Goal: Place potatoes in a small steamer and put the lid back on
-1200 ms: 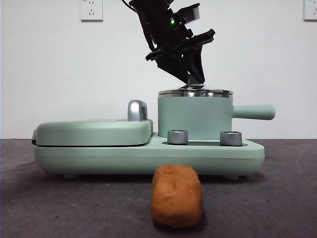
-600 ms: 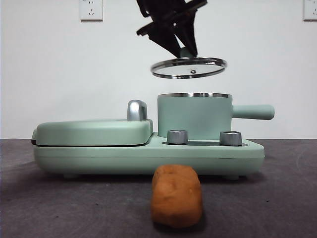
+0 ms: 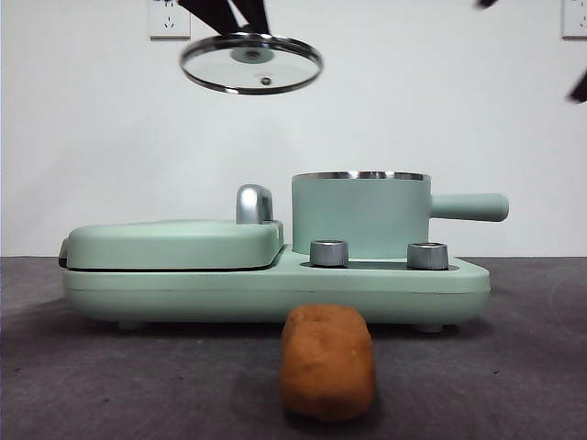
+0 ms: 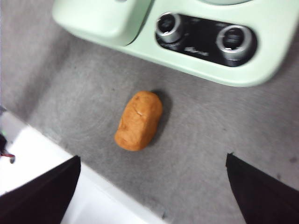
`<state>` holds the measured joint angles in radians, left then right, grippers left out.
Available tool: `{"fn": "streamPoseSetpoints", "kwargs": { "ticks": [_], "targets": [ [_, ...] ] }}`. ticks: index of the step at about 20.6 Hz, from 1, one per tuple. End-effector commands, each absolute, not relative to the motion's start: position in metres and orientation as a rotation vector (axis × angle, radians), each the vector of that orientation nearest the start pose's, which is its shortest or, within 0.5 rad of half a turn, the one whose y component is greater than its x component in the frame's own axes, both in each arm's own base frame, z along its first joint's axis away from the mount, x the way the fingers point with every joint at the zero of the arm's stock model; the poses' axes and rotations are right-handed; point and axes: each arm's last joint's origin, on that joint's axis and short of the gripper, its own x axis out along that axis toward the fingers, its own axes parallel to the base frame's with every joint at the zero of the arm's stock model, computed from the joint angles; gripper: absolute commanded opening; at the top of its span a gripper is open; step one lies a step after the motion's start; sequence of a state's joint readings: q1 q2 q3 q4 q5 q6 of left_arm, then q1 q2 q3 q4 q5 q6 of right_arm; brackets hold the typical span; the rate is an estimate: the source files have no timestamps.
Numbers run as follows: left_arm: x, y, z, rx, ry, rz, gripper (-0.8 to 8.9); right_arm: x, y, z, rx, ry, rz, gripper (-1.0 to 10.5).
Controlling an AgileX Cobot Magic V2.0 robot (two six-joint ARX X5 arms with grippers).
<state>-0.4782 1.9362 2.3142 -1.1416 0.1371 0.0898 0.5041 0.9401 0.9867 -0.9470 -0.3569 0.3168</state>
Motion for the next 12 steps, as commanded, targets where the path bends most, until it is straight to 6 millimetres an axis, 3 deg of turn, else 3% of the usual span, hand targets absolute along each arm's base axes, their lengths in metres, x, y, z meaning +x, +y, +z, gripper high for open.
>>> {"fn": "streamPoseSetpoints", "kwargs": {
  "ticks": [1, 5, 12],
  "targets": [
    [0.334, -0.168, 0.454, 0.200, 0.651, -0.612, 0.18, 0.146, 0.117, 0.309, 0.188, 1.074, 0.645, 4.9],
    [0.332, -0.148, 0.462, 0.182, 0.642, -0.565, 0.18, 0.153, 0.164, 0.284, 0.078, 1.156, 0.665, 4.9],
    [0.334, -0.134, 0.461, 0.173, 0.676, -0.530, 0.18, 0.165, 0.206, 0.246, -0.037, 1.202, 0.633, 4.9]
  ]
}}
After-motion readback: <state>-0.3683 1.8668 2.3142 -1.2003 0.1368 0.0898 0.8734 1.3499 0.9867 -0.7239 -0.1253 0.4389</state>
